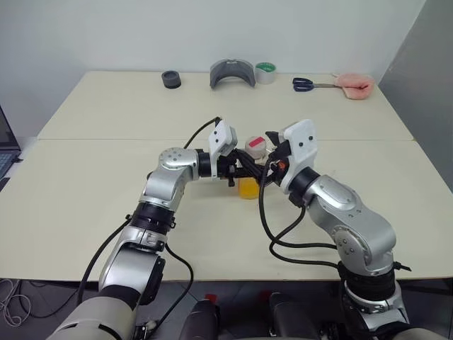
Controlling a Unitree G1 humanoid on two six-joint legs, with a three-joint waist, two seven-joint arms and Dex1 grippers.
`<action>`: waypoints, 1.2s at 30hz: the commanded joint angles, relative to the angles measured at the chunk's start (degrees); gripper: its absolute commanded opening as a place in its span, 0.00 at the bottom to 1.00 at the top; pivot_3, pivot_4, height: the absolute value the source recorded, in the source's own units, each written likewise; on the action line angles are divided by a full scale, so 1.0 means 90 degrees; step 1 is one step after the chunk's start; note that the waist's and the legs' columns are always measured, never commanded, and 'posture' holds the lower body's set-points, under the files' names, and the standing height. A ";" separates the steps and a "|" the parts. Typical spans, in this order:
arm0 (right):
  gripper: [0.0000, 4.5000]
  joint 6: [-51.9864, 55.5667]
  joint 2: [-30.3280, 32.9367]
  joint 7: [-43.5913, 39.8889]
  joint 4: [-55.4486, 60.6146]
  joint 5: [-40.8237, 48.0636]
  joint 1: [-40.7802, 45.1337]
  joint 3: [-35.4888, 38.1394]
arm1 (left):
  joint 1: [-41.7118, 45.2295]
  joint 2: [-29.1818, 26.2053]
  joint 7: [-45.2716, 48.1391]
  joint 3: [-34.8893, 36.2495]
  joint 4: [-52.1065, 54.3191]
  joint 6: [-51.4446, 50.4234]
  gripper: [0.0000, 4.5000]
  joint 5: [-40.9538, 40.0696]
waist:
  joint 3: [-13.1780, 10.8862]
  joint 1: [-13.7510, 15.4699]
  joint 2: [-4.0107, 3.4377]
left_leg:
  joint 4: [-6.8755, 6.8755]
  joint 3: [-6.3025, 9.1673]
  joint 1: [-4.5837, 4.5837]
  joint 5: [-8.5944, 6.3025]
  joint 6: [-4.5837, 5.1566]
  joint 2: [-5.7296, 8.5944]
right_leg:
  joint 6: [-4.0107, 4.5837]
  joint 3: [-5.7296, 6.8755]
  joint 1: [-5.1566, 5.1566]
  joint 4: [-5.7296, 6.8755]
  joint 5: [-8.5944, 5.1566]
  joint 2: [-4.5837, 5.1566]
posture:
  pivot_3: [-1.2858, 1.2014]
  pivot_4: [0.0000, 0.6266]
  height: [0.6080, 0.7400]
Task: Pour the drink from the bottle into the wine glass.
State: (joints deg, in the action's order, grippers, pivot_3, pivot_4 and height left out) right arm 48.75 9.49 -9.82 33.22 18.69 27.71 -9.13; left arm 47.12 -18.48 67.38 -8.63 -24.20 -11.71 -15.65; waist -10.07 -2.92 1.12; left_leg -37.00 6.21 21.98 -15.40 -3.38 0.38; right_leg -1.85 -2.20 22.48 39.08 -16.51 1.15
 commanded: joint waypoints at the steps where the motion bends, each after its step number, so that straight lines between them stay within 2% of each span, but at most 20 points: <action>1: 0.92 -0.0142 -0.0037 -0.0020 0.0104 -0.0035 0.0071 0.0038 | 0.0213 0.0002 0.0064 0.0115 0.0082 0.0161 0.40 -0.0058 | 0.0000 -0.0001 0.0000 | 0.0000 0.0000 0.0000 0.0000 0.0000 0.0000 | 0.0000 0.0000 0.0000 0.0000 0.0000 0.0000 | 0.52 0.24 1.00; 8: 0.41 -0.0231 -0.0045 -0.0082 0.0091 -0.0074 0.0001 -0.0018 | 0.0160 -0.0015 0.0112 0.0121 0.0138 0.0133 0.40 -0.0061 | 0.0000 -0.0003 0.0000 | 0.0000 0.0000 0.0000 0.0000 0.0000 0.0000 | 0.0000 0.0000 0.0000 0.0000 0.0000 0.0000 | 0.52 0.24 1.00; 11: 0.41 -0.0374 0.0044 -0.0285 0.0066 -0.0055 -0.0009 -0.0086 | 0.0161 -0.0024 0.0140 0.0119 0.0136 0.0135 0.40 -0.0064 | 0.0000 -0.0004 0.0000 | 0.0000 0.0000 0.0000 0.0000 0.0000 0.0000 | 0.0000 0.0000 0.0000 0.0000 0.0000 0.0000 | 0.52 0.24 1.00; 13: 0.41 -0.0757 0.0229 -0.0812 -0.0035 0.0072 -0.0021 -0.0122 | 0.0174 -0.0037 0.0179 0.0135 0.0157 0.0108 0.40 -0.0098 | 0.0000 -0.0005 0.0000 | 0.0000 0.0000 0.0000 0.0000 0.0000 0.0001 | 0.0000 0.0000 0.0000 0.0000 0.0000 0.0000 | 0.52 0.24 1.00; 15: 0.41 -0.1313 0.0463 -0.1679 -0.0256 0.0398 -0.0035 -0.0003 | 0.0191 -0.0065 0.0322 0.0146 0.0200 0.0029 0.39 -0.0196 | 0.0000 -0.0007 0.0000 | 0.0000 -0.0002 0.0000 0.0000 0.0000 0.0002 | 0.0000 0.0000 0.0000 -0.0001 0.0000 0.0000 | 0.52 0.24 1.00; 18: 0.41 -0.2136 0.1403 -0.3443 -0.1130 0.0483 0.0219 -0.0030 | 0.0219 -0.0135 0.0626 0.0099 0.0269 -0.0021 0.39 -0.0260 | -0.0002 -0.0013 -0.0001 | -0.0003 -0.0004 -0.0002 -0.0001 0.0001 0.0005 | -0.0001 0.0003 -0.0008 -0.0004 0.0000 0.0000 | 0.52 0.24 1.00; 22: 0.41 -0.2304 0.2172 -0.5137 -0.2495 0.0870 0.1088 0.0075 | 0.0361 -0.0208 0.0897 0.0051 0.0209 0.0038 0.39 -0.0202 | -0.0004 -0.0038 0.0000 | -0.0001 -0.0005 -0.0013 -0.0001 0.0002 0.0001 | -0.0001 0.0003 -0.0014 -0.0004 0.0000 -0.0004 | 0.52 0.24 1.00; 25: 0.41 -0.2302 0.2359 -0.5623 -0.2987 0.0888 0.1536 0.0002 | 0.0409 -0.0222 0.0951 0.0043 0.0172 0.0109 0.39 -0.0144 | -0.0007 -0.0050 0.0002 | 0.0000 0.0000 -0.0013 -0.0001 0.0002 -0.0007 | 0.0000 0.0007 -0.0013 -0.0003 0.0000 -0.0010 | 0.52 0.24 1.00; 27: 0.41 -0.2315 0.2305 -0.5569 -0.3072 0.0869 0.1599 0.0058 | 0.0393 -0.0203 0.0866 0.0097 0.0193 0.0110 0.39 -0.0135 | -0.0008 -0.0043 0.0001 | 0.0001 0.0000 -0.0012 -0.0001 0.0001 -0.0005 | 0.0001 0.0006 -0.0013 -0.0003 0.0000 -0.0009 | 0.52 0.24 1.00; 31: 0.71 -0.2314 0.2296 -0.5407 -0.2913 0.0812 0.1520 0.0163 | 0.0301 -0.0194 0.0766 0.0140 0.0293 0.0076 0.39 -0.0150 | -0.0011 -0.0035 0.0001 | -0.0004 -0.0002 -0.0003 -0.0001 0.0001 0.0002 | 0.0000 0.0003 -0.0011 -0.0006 0.0000 0.0004 | 0.52 0.24 1.00; 34: 0.94 -0.1943 0.2282 -0.4961 -0.2433 0.1060 0.1412 0.0533 | 0.0220 -0.0166 0.0737 0.0114 0.0356 0.0107 0.39 -0.0139 | -0.0012 -0.0024 0.0000 | -0.0004 -0.0001 -0.0003 0.0000 0.0001 0.0004 | 0.0000 0.0003 -0.0010 -0.0006 0.0000 0.0009 | 0.52 0.24 1.00; 36: 0.95 -0.1706 0.2285 -0.4716 -0.2142 0.1203 0.1340 0.0722 | 0.0201 -0.0154 0.0733 0.0108 0.0374 0.0117 0.39 -0.0134 | -0.0012 -0.0013 0.0000 | -0.0003 0.0003 -0.0002 0.0000 0.0000 0.0002 | 0.0000 0.0006 -0.0009 -0.0005 0.0000 0.0008 | 0.52 0.24 1.00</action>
State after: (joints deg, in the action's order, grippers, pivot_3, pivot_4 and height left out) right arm 32.05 29.89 -54.32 10.01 27.48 39.41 -5.69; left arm 48.56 -19.97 74.24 -8.68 -23.39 -11.79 -15.69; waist -10.18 -3.04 1.12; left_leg -37.03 6.24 21.96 -15.40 -3.37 0.40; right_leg -1.85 -2.16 22.40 39.04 -16.50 1.22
